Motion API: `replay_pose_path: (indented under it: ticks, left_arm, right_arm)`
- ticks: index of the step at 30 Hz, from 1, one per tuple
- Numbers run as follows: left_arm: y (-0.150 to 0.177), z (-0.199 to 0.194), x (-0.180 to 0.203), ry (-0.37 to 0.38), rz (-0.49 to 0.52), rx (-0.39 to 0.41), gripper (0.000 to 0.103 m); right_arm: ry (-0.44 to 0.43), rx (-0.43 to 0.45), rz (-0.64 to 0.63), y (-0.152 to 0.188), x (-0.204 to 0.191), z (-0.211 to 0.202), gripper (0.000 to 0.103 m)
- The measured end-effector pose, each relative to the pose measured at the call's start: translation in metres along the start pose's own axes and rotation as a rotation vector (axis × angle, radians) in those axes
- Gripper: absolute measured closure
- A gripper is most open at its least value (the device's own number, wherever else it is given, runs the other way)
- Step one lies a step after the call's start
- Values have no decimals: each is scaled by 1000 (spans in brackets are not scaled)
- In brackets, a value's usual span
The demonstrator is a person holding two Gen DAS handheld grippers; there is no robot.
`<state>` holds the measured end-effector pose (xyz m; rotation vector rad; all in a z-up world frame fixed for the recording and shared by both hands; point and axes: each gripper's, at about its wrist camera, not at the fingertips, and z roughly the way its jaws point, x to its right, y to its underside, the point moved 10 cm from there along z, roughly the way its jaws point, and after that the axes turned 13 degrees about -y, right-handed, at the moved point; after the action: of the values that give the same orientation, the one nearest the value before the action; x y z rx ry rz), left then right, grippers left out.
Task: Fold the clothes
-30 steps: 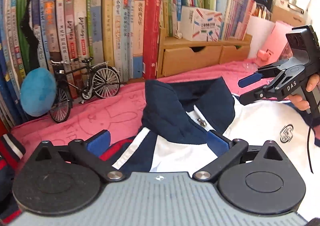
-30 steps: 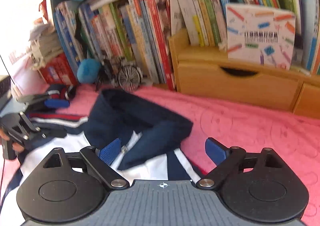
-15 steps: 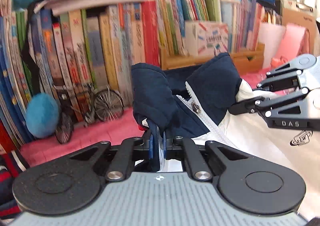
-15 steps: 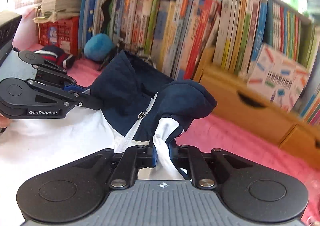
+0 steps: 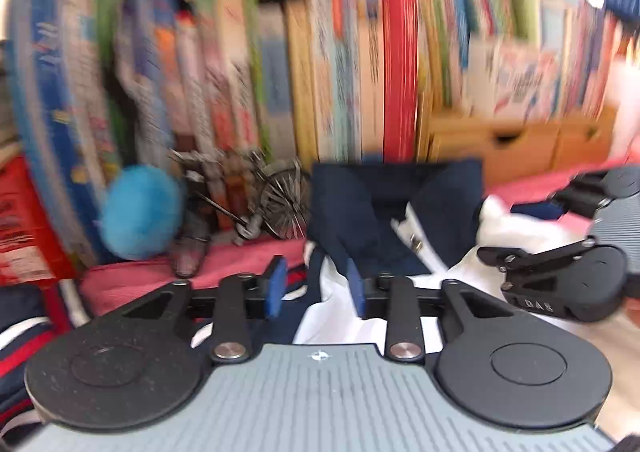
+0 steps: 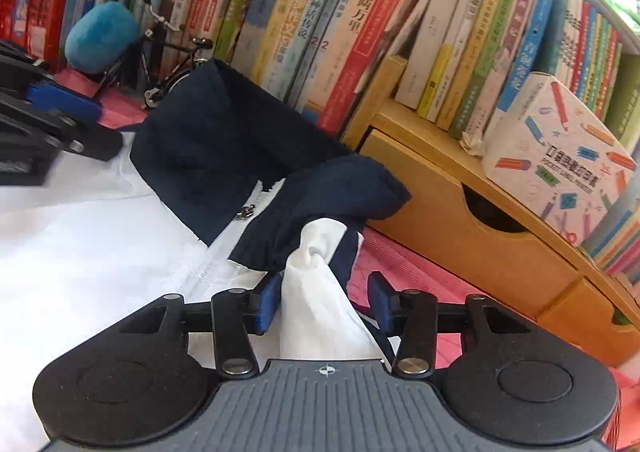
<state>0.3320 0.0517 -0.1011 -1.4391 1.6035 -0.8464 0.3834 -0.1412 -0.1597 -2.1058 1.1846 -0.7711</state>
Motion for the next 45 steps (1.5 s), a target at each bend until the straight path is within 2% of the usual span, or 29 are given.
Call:
replay_pose_path:
  ticks: [2, 3, 5, 6, 8, 11, 12, 13, 14, 15, 17, 18, 21, 22, 27, 30, 31, 35, 38, 40, 41, 43, 44, 45]
  left_arm:
    - [-5, -36, -45, -54, -30, 104, 19]
    - [-6, -45, -67, -111, -18, 135, 19]
    - [-2, -48, -108, -242, 28, 139, 17]
    - [2, -41, -128, -311, 57, 111, 17]
    - [13, -26, -163, -426, 112, 43, 17]
    - [40, 2, -198, -518, 163, -99, 14]
    - [52, 11, -207, -539, 161, -150, 15]
    - [61, 18, -212, -550, 154, -194, 22]
    - [69, 23, -215, -552, 134, -233, 56]
    - [77, 26, -218, -557, 93, -280, 84]
    - [65, 8, -215, -461, -46, -248, 95]
    - [54, -5, -212, -401, -119, -217, 96]
    - [21, -44, -206, -217, -337, -123, 97]
    - [12, -56, -209, -202, -375, -95, 97]
    - [-21, -104, -246, -263, -469, 30, 97]
    - [-41, -135, -268, -300, -525, 106, 96]
    - [-34, -132, -274, -325, -529, 85, 96]
    - [29, -85, -276, -365, -548, -120, 99]
    - [53, -64, -242, -274, -567, -206, 103]
    - [48, -63, -206, -155, -553, -205, 103]
    - [41, -69, -194, -147, -522, -170, 102]
    - [25, -88, -175, -194, -435, -65, 97]
    - [20, -95, -176, -270, -391, -3, 89]
    - [21, -96, -189, -376, -364, 17, 68]
  right_arm:
    - [29, 65, 3, -7, 3, -29, 40]
    - [44, 109, 3, -11, 4, -47, 33]
    - [22, 176, 1, -18, -4, -80, 29]
    - [-16, 197, 2, -20, -14, -92, 28]
    - [-147, 208, 10, -19, -45, -107, 27]
    - [-330, 171, 25, -5, -98, -107, 27]
    - [-371, 152, 30, 3, -114, -106, 27]
    - [-398, 137, 29, 10, -128, -106, 27]
    - [-413, 123, 24, 18, -141, -105, 27]
    - [-405, 109, 15, 26, -151, -104, 27]
    - [-382, 84, 17, 38, -159, -99, 27]
    - [-375, 74, 24, 43, -160, -98, 27]
    - [-359, 57, 57, 51, -154, -97, 27]
    - [-346, 53, 62, 53, -149, -96, 27]
    - [-202, 43, 38, 62, -109, -100, 27]
    - [-162, 33, 97, 72, -77, -102, 26]
    - [-163, 32, 122, 75, -70, -103, 26]
    - [-177, 37, 196, 90, -62, -98, 24]
    - [-165, 60, 199, 90, -62, -94, 22]
    - [-176, 57, 226, 91, -59, -91, 20]
    - [-182, 55, 239, 91, -57, -89, 19]
    - [-198, 49, 283, 93, -52, -86, 12]
    - [-203, 47, 300, 94, -50, -85, 12]
    - [-200, 47, 301, 95, -49, -86, 12]
